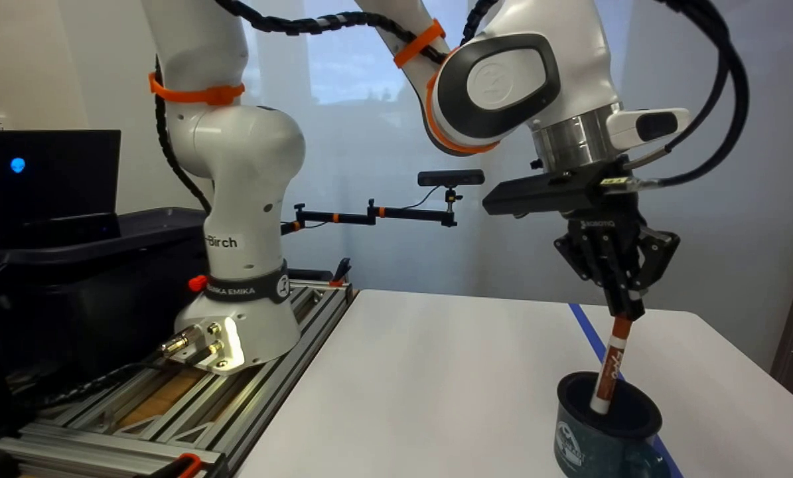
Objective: Take the marker out of the cup
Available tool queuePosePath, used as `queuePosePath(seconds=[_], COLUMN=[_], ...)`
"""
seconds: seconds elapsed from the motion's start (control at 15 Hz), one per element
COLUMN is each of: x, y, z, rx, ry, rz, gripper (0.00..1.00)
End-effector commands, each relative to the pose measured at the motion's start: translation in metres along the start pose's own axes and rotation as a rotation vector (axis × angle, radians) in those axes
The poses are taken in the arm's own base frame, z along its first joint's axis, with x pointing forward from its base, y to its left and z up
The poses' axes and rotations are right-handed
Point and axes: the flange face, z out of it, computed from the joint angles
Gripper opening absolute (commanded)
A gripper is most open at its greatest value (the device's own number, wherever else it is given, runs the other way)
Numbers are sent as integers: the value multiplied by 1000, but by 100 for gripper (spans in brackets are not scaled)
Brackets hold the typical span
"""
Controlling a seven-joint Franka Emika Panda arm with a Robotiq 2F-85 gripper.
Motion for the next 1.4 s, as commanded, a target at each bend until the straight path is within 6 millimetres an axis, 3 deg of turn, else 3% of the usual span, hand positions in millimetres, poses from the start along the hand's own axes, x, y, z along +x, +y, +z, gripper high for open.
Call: queuePosePath(seconds=[0.0,0.27,0.53,0.8,1.33], x=[20,45,63,69,71], y=[4,3,-18,-34,-56], z=[-15,-52,-72,-53,15], rx=[-47,-120,-112,-51,51], ry=[-37,-65,-65,-44,-19], rz=[-64,-172,-301,-414,-620], gripper=[4,4,4,4,4])
